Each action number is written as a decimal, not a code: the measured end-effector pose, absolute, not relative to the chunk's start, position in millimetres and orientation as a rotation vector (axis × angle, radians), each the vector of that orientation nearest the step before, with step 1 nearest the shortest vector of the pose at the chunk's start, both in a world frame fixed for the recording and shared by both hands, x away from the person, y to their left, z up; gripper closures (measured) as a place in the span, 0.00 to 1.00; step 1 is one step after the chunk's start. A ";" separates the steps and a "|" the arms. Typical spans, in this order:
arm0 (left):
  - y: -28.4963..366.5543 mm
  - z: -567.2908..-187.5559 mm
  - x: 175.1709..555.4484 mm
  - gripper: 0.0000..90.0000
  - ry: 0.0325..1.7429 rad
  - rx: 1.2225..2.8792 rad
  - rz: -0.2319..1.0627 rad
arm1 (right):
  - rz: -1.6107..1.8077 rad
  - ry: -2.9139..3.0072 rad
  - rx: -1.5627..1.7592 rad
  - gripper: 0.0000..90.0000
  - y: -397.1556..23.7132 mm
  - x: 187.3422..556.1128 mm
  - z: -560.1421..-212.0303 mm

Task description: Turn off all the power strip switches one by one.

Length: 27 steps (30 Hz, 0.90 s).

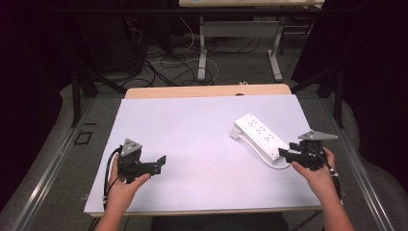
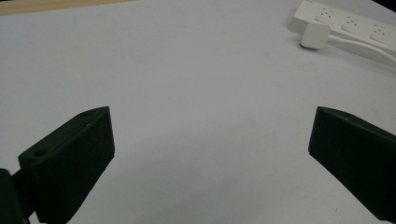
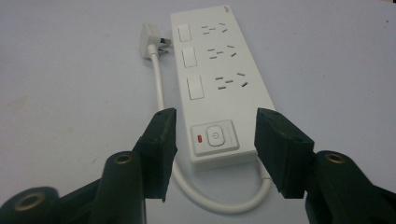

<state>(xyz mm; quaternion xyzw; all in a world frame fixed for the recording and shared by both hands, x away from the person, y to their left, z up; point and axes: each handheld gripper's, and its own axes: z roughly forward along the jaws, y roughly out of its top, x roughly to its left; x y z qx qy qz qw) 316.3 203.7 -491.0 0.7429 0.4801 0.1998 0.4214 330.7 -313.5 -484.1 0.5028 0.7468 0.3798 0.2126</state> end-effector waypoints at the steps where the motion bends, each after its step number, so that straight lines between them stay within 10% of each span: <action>1: 204.1 -491.0 315.7 0.00 1.194 1.874 0.512 | 1.061 2.081 1.388 0.56 -313.7 332.0 -484.2; 27: 209.6 -492.9 310.6 0.01 1.223 1.834 0.516 | 0.952 2.244 1.358 0.86 -300.3 365.6 -484.7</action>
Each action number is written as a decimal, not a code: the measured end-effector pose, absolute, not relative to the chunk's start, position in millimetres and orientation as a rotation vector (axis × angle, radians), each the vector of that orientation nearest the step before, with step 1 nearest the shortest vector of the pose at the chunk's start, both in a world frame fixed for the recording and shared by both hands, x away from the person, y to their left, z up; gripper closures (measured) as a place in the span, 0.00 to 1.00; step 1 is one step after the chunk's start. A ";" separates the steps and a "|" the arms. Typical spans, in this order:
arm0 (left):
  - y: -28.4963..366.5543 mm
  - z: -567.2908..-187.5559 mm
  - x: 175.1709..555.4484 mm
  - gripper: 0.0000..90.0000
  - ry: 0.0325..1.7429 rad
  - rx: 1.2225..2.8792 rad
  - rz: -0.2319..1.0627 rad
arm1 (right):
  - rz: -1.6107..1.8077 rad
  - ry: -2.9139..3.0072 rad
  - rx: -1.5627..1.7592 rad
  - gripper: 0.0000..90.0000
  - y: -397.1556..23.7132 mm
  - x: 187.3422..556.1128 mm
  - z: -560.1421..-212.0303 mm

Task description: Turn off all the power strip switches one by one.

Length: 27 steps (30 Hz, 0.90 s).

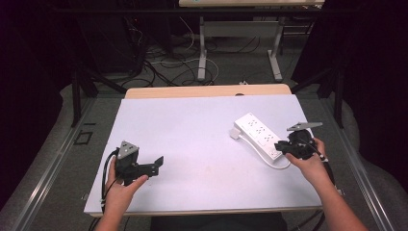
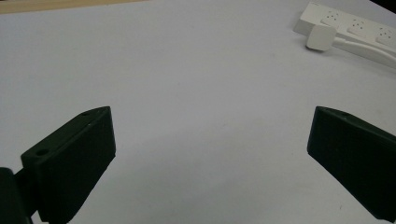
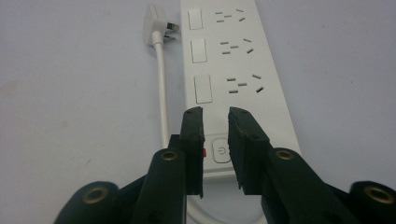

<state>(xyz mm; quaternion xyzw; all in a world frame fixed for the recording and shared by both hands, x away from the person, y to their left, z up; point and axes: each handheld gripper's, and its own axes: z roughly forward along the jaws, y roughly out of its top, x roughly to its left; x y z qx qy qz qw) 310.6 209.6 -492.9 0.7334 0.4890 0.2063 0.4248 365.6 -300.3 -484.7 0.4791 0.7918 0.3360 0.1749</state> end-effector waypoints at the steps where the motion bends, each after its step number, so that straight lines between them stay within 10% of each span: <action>1: 209.6 -493.0 310.7 0.01 1.224 1.834 0.516 | 0.949 2.246 1.372 0.87 -299.4 366.4 -485.4; 27: 213.6 -493.1 311.0 0.02 1.234 1.813 0.521 | 0.803 2.335 1.445 1.00 -297.3 385.1 -508.9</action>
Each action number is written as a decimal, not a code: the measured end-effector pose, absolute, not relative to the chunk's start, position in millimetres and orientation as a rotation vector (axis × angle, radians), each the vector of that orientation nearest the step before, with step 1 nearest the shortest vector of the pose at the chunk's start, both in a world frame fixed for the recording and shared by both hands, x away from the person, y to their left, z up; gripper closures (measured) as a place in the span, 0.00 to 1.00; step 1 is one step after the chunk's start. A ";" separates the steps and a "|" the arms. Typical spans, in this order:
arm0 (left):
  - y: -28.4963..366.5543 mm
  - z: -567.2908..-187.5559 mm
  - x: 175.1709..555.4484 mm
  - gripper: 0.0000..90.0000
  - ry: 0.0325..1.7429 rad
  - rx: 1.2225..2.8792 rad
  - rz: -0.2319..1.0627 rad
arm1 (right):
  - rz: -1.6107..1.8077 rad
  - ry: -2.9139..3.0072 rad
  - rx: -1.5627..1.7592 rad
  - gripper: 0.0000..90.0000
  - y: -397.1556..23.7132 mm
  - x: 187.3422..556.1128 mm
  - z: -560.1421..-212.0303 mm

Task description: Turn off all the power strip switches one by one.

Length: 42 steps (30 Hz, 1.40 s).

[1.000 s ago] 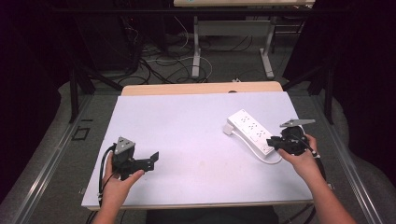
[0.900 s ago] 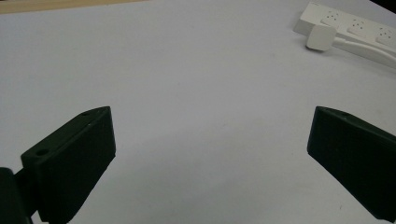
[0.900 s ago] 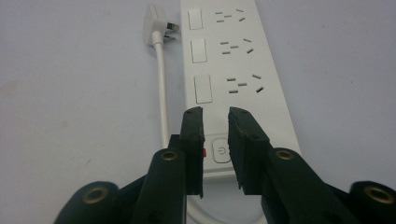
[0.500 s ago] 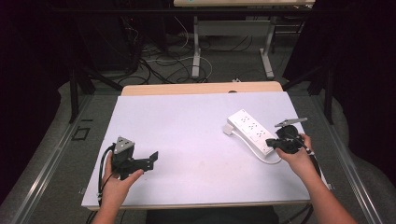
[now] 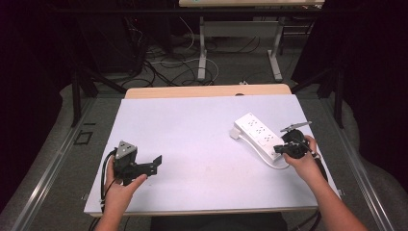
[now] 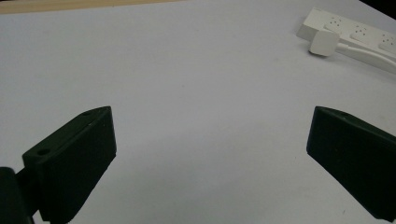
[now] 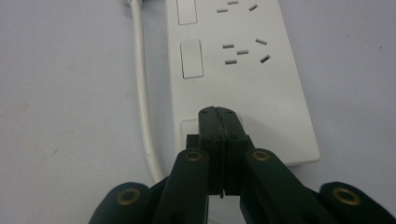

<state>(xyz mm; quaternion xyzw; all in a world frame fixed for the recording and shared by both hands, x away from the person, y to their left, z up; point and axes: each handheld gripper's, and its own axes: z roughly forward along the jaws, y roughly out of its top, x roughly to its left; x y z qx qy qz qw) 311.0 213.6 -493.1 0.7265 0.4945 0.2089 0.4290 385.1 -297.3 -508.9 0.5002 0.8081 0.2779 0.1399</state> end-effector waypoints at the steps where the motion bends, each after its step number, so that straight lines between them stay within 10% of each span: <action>1: 213.7 -493.0 310.9 0.02 1.235 1.812 0.525 | 0.800 2.335 1.445 1.00 -297.3 385.6 -509.8; 42: 218.5 -489.9 307.3 0.00 1.221 1.773 0.571 | 0.832 2.294 1.462 1.00 -296.7 385.1 -518.4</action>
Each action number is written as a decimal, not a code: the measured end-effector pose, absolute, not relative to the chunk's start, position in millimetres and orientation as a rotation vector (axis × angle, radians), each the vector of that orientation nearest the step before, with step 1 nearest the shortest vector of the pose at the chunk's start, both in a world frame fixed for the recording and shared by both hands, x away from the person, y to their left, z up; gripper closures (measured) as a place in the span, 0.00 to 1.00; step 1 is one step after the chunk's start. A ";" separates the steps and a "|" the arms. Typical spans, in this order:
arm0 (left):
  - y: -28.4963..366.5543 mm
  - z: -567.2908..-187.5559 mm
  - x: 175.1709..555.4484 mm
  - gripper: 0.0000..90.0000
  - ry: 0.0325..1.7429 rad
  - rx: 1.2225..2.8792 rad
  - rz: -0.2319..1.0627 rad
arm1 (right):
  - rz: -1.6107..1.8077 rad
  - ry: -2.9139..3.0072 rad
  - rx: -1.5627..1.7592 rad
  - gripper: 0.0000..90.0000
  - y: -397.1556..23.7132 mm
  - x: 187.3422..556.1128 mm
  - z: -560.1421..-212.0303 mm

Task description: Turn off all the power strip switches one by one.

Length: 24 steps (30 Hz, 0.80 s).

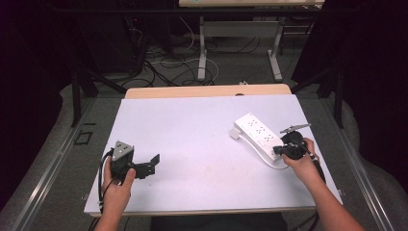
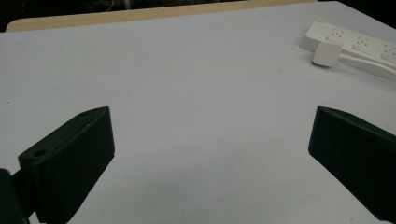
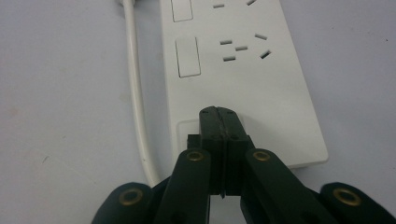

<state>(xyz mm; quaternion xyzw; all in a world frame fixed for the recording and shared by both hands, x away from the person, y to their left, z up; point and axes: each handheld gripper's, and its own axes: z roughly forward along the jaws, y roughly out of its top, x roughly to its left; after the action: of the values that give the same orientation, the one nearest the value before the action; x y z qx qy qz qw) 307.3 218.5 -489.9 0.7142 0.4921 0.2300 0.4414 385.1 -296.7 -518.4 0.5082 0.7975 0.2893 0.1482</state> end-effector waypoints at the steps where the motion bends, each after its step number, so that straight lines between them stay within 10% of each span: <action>1: 218.5 -489.9 307.3 0.00 1.221 1.773 0.571 | 0.832 2.294 1.462 1.00 -296.7 385.1 -518.4; 24: 221.0 -490.6 307.7 0.00 1.232 1.760 0.564 | 0.840 2.316 1.433 1.00 -290.1 397.6 -500.2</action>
<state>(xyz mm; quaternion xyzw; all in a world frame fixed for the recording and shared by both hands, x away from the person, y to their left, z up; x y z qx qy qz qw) 307.7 221.0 -490.6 0.7100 0.4968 0.2275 0.4441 397.6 -290.1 -500.2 0.4975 0.8040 0.2915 0.1453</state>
